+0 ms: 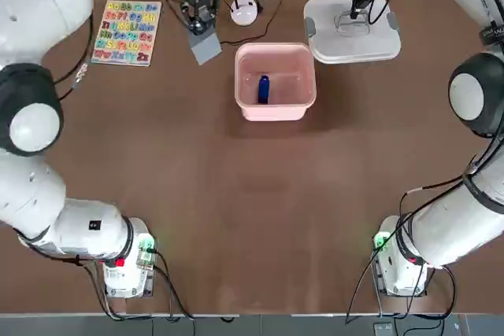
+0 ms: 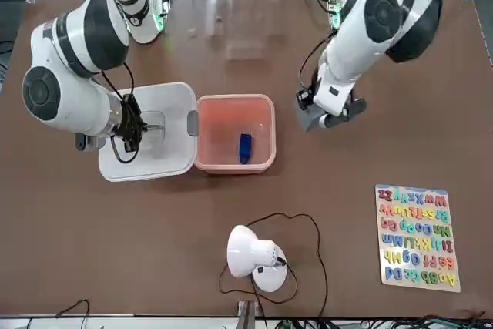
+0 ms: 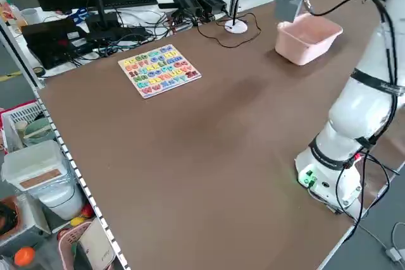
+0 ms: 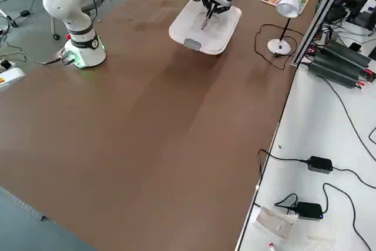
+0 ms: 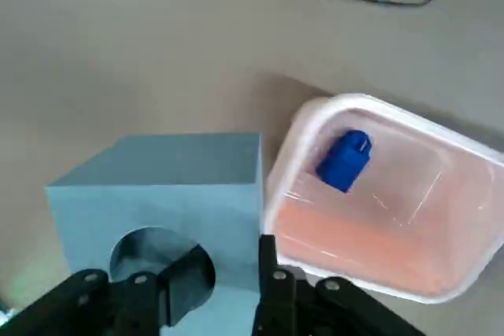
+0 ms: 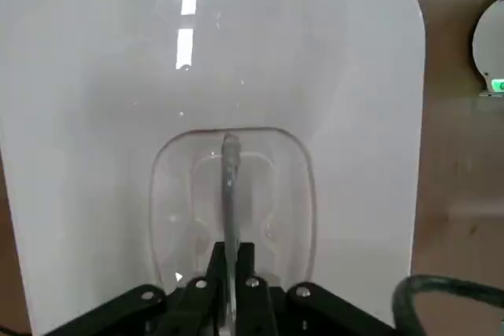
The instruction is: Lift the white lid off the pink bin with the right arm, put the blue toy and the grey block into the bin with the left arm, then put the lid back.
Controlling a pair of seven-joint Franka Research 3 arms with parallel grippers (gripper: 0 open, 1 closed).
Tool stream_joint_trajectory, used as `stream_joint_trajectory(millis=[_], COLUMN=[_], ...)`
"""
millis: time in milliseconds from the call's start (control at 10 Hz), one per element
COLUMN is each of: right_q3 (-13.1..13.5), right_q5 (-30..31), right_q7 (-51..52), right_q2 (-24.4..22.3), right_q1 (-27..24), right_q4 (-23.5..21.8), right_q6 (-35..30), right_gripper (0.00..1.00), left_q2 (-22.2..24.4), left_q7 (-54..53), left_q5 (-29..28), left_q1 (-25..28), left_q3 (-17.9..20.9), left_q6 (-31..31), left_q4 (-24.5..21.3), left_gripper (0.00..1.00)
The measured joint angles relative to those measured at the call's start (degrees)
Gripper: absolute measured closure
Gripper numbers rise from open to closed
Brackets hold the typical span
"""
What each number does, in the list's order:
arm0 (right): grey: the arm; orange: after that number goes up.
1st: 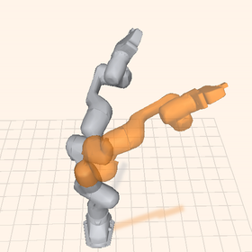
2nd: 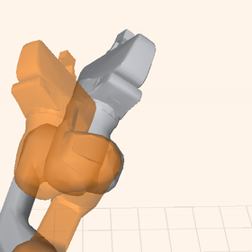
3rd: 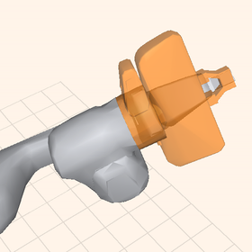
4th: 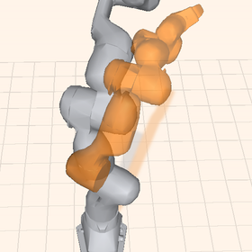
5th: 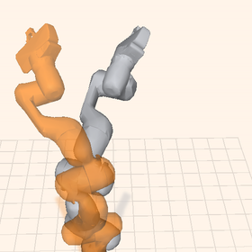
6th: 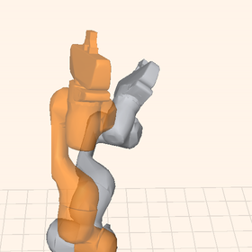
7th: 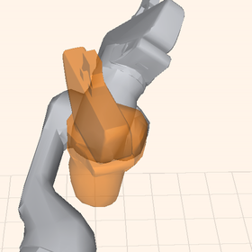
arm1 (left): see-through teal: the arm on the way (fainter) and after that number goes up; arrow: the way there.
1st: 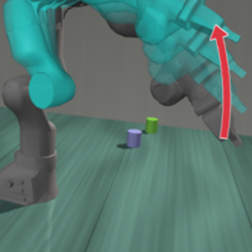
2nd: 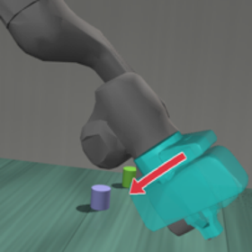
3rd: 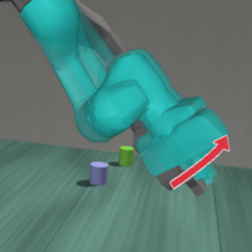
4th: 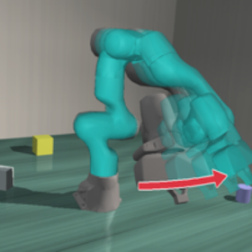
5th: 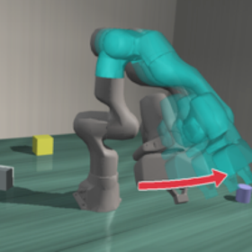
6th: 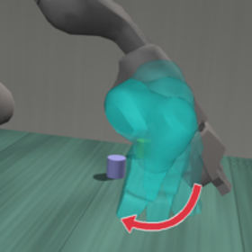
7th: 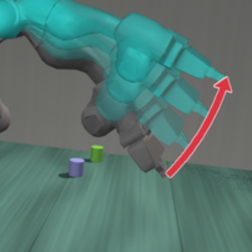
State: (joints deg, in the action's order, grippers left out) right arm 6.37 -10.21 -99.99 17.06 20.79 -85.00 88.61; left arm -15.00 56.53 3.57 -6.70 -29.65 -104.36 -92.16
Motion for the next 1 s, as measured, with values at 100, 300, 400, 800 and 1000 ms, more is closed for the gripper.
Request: stream_joint_trajectory(millis=[100, 300, 400, 800, 1000], right_q3=[0.01, 0.00, 0.00, -0.02, -0.04], right_q5=[0.00, 0.00, 0.00, 0.00, 0.00], right_q7=[0.00, 0.00, 0.00, 0.00, 0.00], right_q2=[0.00, 0.00, 0.00, 0.00, 0.00], right_q1=[0.00, 0.00, -0.01, 0.00, 0.00], right_q4=[-0.02, -0.04, -0.04, -0.06, -0.07], right_q6=[0.00, 0.00, -0.01, -0.01, -0.01], right_gripper=[0.93, 0.93, 0.93, 0.93, 0.93], left_q2=[-4.11, -10.60, -12.79, -18.34, -20.02], left_q7=[4.41, 8.79, 11.65, 20.39, 21.13], left_q5=[-2.15, -4.13, -5.77, -9.96, -10.34], left_q1=[-3.44, -8.19, -10.10, -18.74, -20.86], left_q3=[0.01, 0.17, 0.26, 3.19, 4.91], left_q6=[-3.70, -8.51, -8.65, -11.89, -13.03], left_q4=[1.39, 4.76, 6.93, 11.80, 12.34], left_gripper=[0.72, 0.72, 0.72, 0.72, 0.63])
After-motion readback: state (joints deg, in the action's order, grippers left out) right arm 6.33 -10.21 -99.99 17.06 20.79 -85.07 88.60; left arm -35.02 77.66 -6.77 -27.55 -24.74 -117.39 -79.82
